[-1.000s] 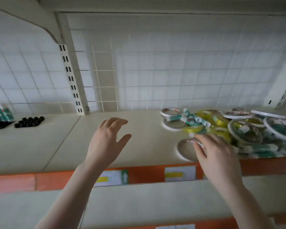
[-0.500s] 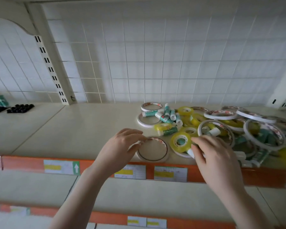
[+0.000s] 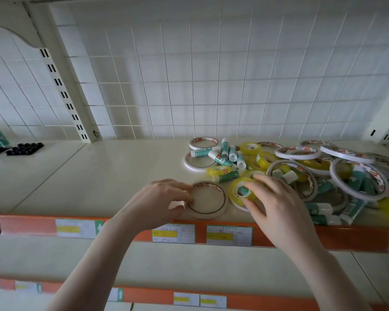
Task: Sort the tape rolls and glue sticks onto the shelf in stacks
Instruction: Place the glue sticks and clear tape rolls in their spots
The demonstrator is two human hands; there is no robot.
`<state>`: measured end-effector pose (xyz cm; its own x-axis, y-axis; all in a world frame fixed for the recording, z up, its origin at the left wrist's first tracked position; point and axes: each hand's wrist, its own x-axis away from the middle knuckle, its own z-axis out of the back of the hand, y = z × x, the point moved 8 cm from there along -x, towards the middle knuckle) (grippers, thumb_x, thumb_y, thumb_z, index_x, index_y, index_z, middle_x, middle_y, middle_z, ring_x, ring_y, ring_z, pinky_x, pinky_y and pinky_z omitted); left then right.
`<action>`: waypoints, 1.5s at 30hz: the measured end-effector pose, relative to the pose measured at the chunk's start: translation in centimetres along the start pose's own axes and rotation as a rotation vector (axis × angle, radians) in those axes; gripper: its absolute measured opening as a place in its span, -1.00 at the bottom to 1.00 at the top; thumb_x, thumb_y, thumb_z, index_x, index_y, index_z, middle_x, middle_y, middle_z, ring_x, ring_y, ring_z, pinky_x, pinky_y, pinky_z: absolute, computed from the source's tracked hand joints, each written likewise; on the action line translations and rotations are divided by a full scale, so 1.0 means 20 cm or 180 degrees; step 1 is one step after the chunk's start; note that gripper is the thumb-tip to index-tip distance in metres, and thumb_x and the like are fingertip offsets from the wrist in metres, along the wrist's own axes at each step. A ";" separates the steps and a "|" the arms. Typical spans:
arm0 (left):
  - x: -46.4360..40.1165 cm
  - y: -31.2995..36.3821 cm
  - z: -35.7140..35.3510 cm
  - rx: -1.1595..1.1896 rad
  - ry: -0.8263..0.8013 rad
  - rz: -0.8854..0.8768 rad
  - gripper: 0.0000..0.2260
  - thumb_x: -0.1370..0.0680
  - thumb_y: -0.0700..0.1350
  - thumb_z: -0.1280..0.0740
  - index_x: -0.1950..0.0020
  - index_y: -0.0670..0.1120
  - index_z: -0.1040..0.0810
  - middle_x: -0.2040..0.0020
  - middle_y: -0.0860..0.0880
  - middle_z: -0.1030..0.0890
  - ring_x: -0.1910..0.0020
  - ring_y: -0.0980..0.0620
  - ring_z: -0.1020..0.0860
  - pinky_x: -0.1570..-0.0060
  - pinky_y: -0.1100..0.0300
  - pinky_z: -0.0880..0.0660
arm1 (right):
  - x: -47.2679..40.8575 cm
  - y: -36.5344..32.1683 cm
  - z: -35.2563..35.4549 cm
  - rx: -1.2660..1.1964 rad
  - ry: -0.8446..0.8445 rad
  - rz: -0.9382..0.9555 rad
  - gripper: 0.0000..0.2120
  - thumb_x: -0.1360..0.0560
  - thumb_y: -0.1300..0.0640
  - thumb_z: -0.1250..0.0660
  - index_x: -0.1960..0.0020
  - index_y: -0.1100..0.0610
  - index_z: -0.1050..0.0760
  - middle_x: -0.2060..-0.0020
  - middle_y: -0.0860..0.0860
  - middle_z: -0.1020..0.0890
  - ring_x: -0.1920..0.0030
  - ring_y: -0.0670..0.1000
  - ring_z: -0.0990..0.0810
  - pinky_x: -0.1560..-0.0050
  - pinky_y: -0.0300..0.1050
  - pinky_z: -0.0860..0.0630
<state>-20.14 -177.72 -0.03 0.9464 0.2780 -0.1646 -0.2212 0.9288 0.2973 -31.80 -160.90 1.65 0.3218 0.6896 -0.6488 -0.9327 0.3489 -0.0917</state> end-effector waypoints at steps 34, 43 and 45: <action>0.09 -0.03 0.05 -0.0060 0.1003 -0.0084 -0.82 -0.44 0.13 -0.22 0.21 0.06 -0.52 0.27 0.18 -0.52 0.28 0.12 -0.50 0.32 0.22 -0.48 | -0.09 -0.03 -0.09 -0.0051 -0.0388 -0.0021 -0.43 -0.23 0.03 -0.52 -0.17 0.24 -0.54 0.00 0.07 -0.59 -0.01 0.11 -0.58 0.03 -0.03 -0.56; 0.31 -0.17 0.24 -0.0420 0.1565 0.0245 -0.82 -0.45 0.06 -0.26 0.21 0.00 -0.57 0.28 0.14 -0.54 0.29 0.14 -0.48 0.24 0.33 -0.36 | -0.17 -0.25 -0.20 -0.0704 -0.0291 -0.0199 -0.43 -0.16 0.09 -0.58 -0.12 0.24 -0.57 0.03 0.07 -0.61 0.10 0.11 -0.64 0.17 -0.08 -0.57; 0.38 -0.24 0.30 -0.0505 0.1617 0.0326 -0.81 -0.45 0.07 -0.26 0.21 0.00 -0.57 0.29 0.14 -0.55 0.29 0.13 -0.49 0.25 0.31 -0.37 | -0.21 -0.33 -0.23 -0.0762 -0.0277 -0.0156 -0.43 -0.13 0.11 -0.59 -0.09 0.25 -0.58 0.06 0.08 -0.62 0.12 0.12 -0.64 0.18 -0.08 -0.57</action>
<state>-10.38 -181.54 2.96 0.6937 0.4159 -0.5880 -0.3764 0.9054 0.1964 -27.69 -169.11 1.57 0.3707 0.7312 -0.5727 -0.9243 0.2302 -0.3045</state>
